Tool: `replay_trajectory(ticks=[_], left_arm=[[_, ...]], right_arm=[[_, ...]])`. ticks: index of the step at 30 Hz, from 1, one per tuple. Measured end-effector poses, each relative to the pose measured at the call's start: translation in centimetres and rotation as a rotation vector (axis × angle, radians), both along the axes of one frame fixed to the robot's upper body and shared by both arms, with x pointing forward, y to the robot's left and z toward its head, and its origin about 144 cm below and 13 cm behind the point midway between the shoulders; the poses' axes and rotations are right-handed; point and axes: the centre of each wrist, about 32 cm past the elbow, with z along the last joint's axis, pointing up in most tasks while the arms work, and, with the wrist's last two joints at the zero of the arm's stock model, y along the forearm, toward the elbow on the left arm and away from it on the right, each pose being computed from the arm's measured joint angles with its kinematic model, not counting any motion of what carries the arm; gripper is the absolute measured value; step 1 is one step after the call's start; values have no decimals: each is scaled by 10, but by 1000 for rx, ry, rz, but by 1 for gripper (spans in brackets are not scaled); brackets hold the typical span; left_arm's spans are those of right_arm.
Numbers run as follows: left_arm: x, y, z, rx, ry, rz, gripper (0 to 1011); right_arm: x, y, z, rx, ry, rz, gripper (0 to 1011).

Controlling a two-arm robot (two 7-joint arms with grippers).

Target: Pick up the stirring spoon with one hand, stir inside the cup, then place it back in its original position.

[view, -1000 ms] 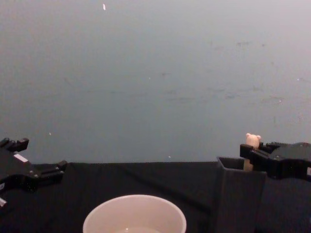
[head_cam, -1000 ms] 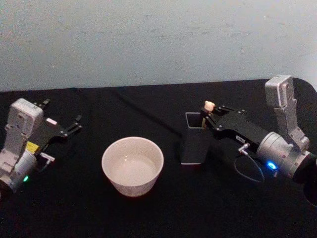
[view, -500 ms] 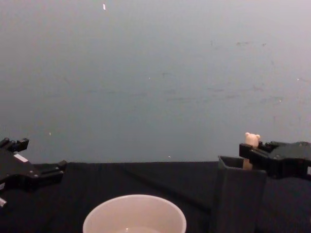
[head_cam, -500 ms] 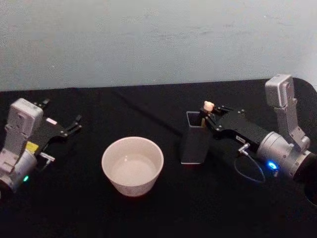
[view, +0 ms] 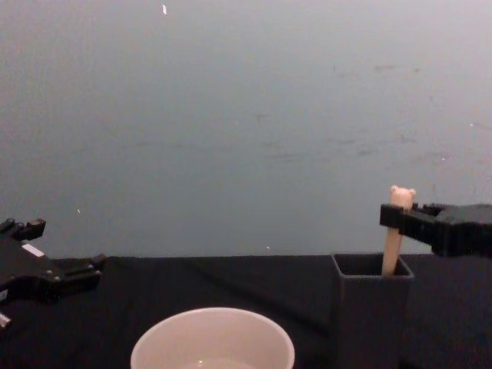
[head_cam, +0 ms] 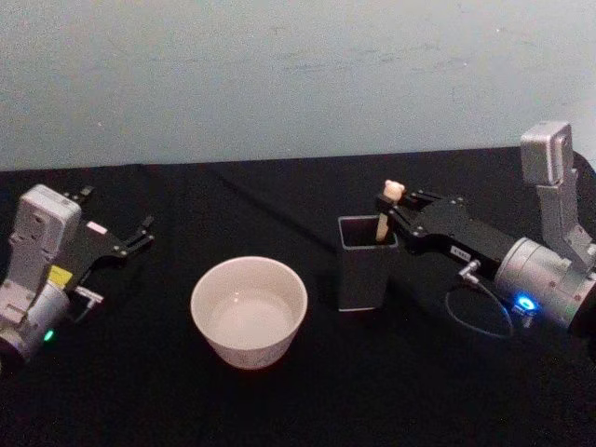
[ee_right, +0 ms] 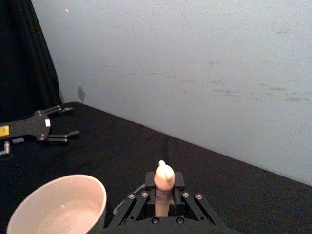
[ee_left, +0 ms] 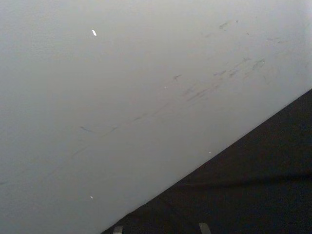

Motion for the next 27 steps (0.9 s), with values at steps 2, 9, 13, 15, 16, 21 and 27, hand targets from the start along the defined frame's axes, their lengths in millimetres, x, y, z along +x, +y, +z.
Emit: replay_trajectory(ticks=[2,9,13,15,16,21,27], left_arm=[[0,0,0,0,0,0,1001],[0,0,0,0,0,0,1002],[0,0,0,0,0,0,1001],[0,0,0,0,0,0,1001],[0,0,0,0,0,0,1001],[0,0,0,0,0,0,1001],[0,0,0,0,0,0,1001]], right_arm=[[-1,-1,2,5,1,2,211],[-1,-4,13,35,8,1,211],[0,-6,19,51,10,-2,211],[0,-6,22,60,8,-3,211],[1,-6,25,66,5,-4,211],[1,-5,33,84,-6,-4,211],[3,-4,45,115,-12,-5,211]])
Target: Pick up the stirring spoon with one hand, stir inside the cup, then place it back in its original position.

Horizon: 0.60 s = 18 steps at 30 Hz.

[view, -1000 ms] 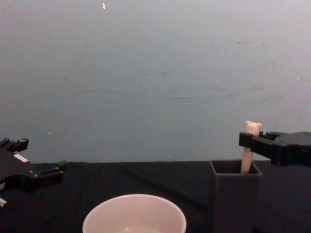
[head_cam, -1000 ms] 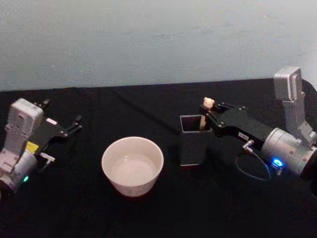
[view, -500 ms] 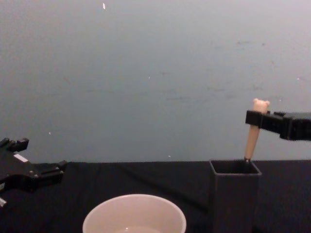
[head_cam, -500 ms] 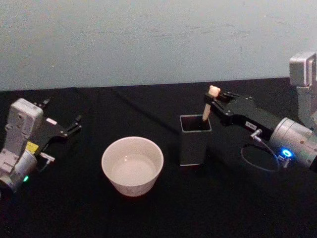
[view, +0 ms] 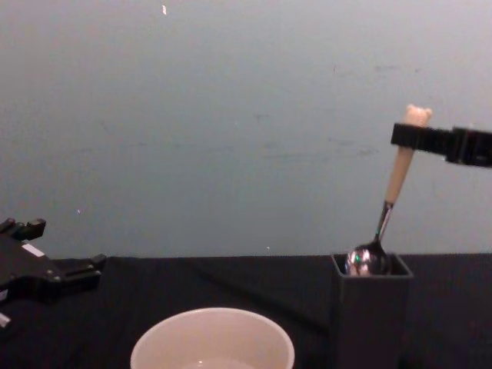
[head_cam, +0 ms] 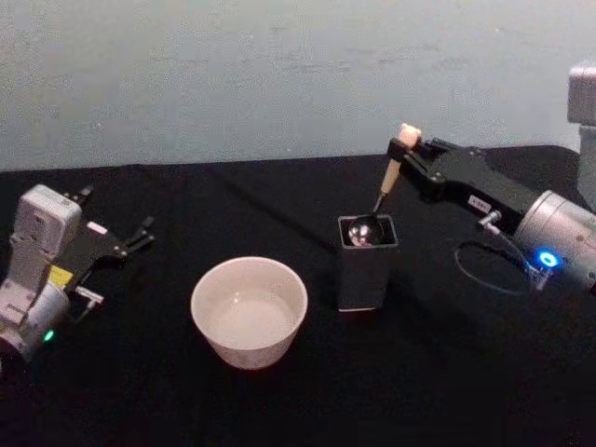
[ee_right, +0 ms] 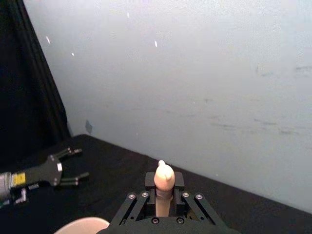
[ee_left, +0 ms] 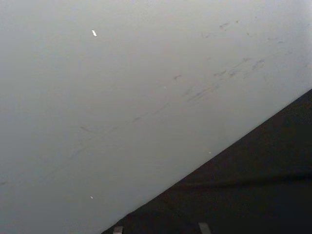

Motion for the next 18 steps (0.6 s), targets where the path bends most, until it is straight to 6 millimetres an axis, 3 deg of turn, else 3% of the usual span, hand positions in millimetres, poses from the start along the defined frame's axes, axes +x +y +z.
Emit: replay_trajectory(ticks=[18], left_arm=[[0,0,0,0,0,0,1002]], right_arm=[[5,17,20,55,-33,36,211]])
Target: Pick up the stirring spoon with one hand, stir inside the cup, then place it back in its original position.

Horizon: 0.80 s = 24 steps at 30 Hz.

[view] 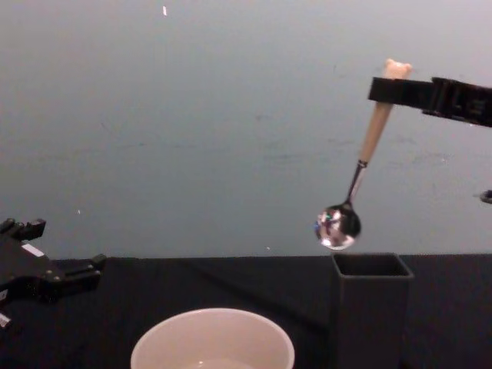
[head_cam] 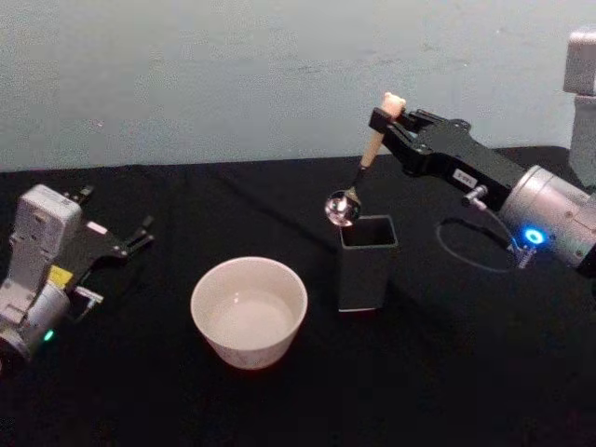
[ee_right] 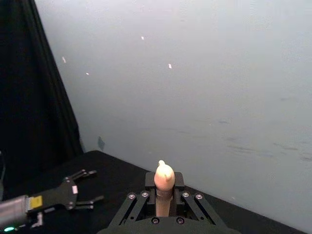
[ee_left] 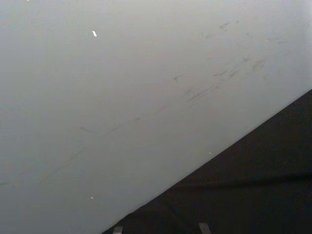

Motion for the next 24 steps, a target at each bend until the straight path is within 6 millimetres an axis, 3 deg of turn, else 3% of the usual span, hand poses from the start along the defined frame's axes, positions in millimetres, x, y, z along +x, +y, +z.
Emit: replay_trajectory(ticks=[9,24], left_arm=[[0,0,0,0,0,0,1001],[0,0,0,0,0,0,1001]], right_arm=[[-1,16,1,7,3,61,211],[-6,39,-18,-46,26,161,211]])
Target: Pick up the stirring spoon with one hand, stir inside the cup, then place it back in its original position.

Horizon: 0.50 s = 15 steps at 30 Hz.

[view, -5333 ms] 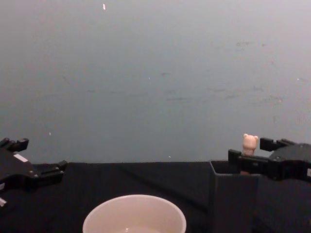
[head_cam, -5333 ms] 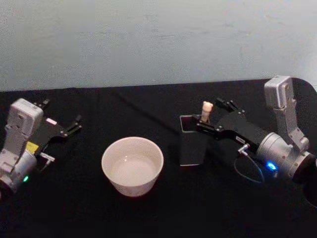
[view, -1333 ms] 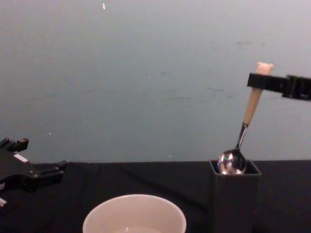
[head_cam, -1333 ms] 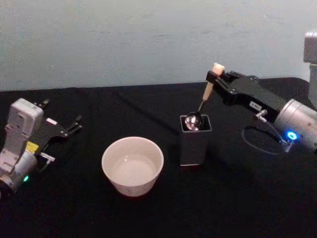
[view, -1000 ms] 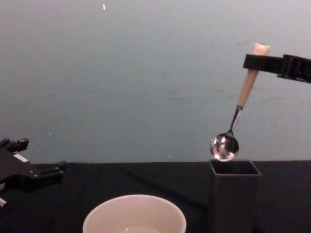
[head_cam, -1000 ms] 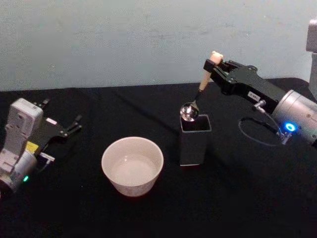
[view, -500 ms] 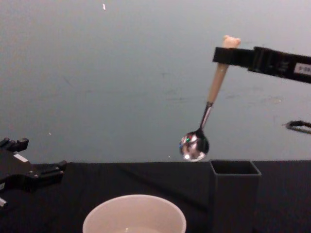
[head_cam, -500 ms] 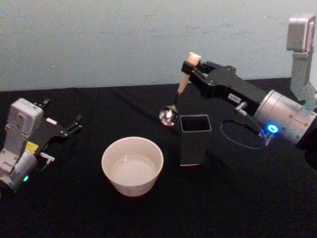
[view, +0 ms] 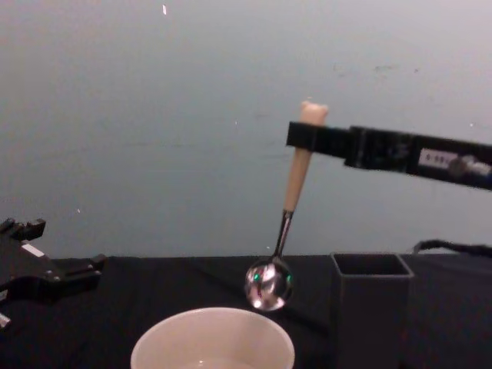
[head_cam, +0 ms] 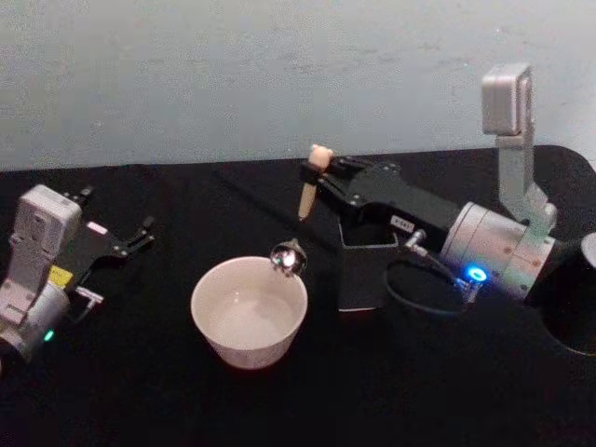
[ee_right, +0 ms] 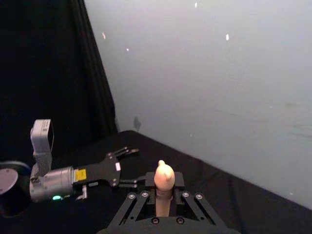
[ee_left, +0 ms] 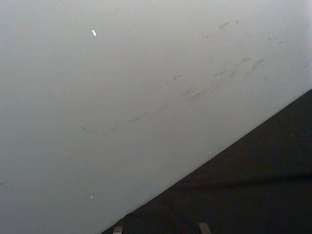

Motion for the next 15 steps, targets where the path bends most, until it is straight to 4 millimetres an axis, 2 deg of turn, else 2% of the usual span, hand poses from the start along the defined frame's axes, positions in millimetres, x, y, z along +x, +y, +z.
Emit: replay_trajectory(ticks=[15], left_arm=[[0,0,0,0,0,0,1001]], right_arm=[[4,17,-20,-49,5,41,211]])
